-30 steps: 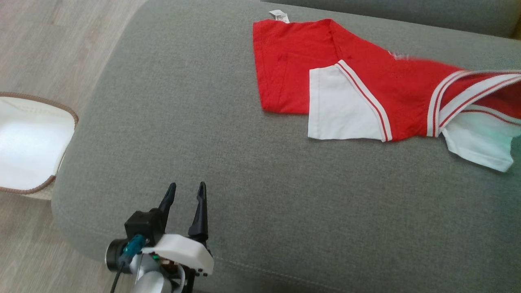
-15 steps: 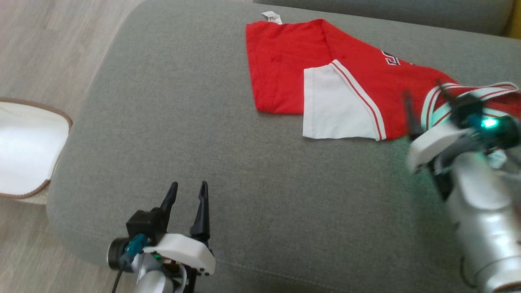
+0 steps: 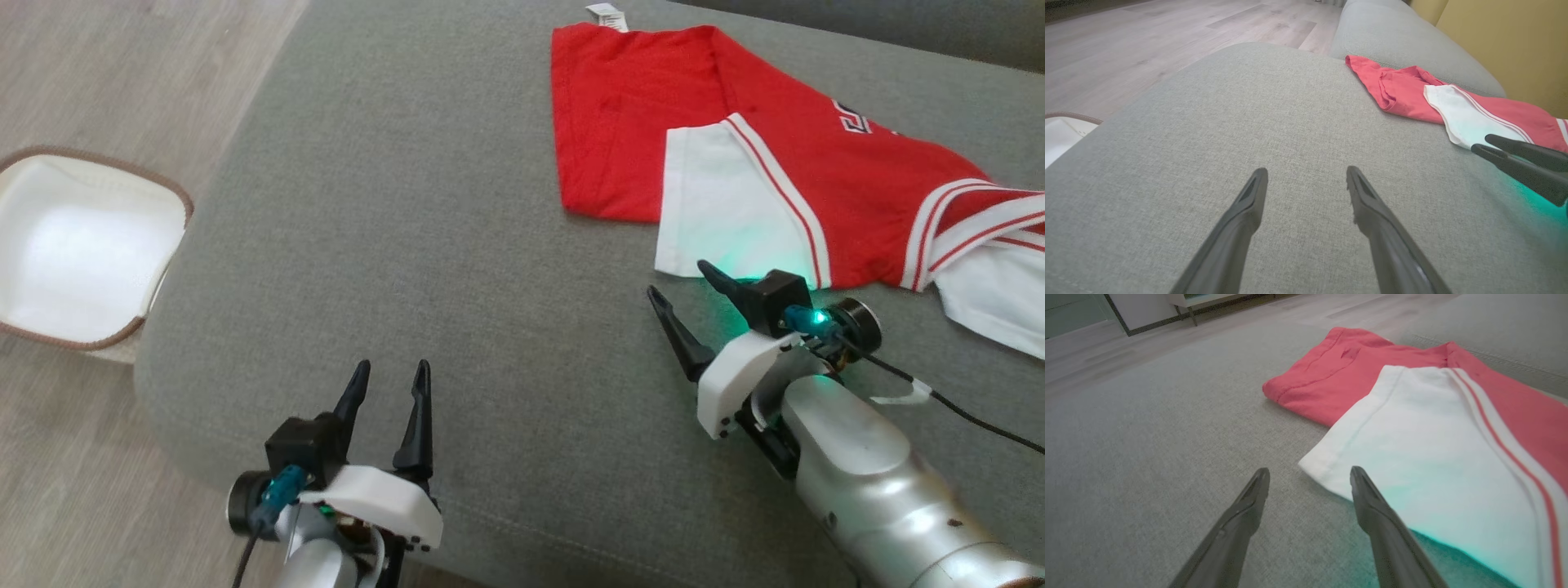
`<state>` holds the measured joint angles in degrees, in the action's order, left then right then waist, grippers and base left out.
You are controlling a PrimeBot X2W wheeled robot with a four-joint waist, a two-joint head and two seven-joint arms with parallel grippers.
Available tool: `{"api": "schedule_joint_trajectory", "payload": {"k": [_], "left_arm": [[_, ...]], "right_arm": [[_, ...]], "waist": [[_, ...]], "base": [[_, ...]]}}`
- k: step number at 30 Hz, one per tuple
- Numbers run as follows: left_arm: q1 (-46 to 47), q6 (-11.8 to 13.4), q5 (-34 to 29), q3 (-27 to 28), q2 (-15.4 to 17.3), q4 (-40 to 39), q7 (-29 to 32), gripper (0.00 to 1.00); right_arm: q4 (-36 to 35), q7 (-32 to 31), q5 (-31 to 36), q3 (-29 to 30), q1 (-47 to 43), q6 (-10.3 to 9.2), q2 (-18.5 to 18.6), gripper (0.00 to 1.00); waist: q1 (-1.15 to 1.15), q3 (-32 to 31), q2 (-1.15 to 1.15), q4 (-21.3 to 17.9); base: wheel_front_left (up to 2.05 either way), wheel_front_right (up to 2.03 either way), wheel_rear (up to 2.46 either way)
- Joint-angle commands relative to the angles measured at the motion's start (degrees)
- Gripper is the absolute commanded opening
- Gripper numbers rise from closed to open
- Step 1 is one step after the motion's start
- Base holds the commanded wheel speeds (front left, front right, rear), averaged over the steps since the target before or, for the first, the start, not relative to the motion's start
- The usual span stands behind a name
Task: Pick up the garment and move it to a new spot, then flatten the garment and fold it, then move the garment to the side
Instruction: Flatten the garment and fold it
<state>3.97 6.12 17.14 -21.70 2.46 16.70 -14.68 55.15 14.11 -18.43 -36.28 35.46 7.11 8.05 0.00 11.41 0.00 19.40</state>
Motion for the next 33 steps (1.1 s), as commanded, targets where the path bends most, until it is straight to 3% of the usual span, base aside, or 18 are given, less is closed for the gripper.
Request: {"api": "schedule_joint_trajectory", "payload": {"k": [1, 9, 10, 11, 12, 20, 33], "left_arm": [[2.2, 0.5, 0.6, 1.2, 0.4, -1.9, -0.3, 1.0], [3.0, 0.9, 0.8, 0.5, 0.4, -2.4, -0.3, 1.0], [3.1, 0.9, 0.8, 0.5, 0.4, -2.4, -0.3, 1.0], [3.2, 0.9, 0.8, 0.5, 0.4, -2.5, -0.3, 1.0], [3.3, 1.0, 0.8, 0.5, 0.4, -2.4, -0.3, 1.0], [3.6, 1.1, 0.3, 1.3, 0.4, -2.4, -0.3, 1.0], [5.6, 0.1, -1.1, 4.5, 0.4, -2.2, -0.3, 1.0]], "right_arm": [[0.0, 0.0, -1.2, -1.9, 1.2, 0.37, 0.4, 1.0], [4.8, 0.6, -1.9, -4.0, 4.7, 0.37, 0.8, 1.0], [5.4, 0.7, -1.7, -4.0, 5.0, 0.37, 0.7, 0.87], [5.9, 0.7, -1.4, -4.1, 5.2, 0.37, 0.6, 0.53], [6.3, 0.8, -1.2, -4.1, 5.3, 0.37, 0.4, 0.01], [2.5, 0.9, 0.6, -1.3, 4.3, 0.37, 1.7, 0.0], [-13.9, 0.9, 4.2, 7.3, -11.6, 0.37, 10.0, 0.0]], "waist": [[0.0, 0.6, 0.0, 0.7], [0.0, 2.3, 0.0, 1.9], [0.0, 2.4, 0.0, 2.0], [0.0, 2.5, 0.0, 2.0], [0.0, 2.6, 0.0, 2.0], [0.0, 1.8, 0.0, -0.9], [0.0, -1.9, 0.0, -13.7]], "base": [[0.0, 0.0, 0.0], [0.0, 0.0, 0.0], [0.0, 0.0, 0.0], [0.0, 0.0, 0.0], [0.0, 0.0, 0.0], [0.0, 0.0, 0.0], [0.0, 0.0, 0.0]]}}
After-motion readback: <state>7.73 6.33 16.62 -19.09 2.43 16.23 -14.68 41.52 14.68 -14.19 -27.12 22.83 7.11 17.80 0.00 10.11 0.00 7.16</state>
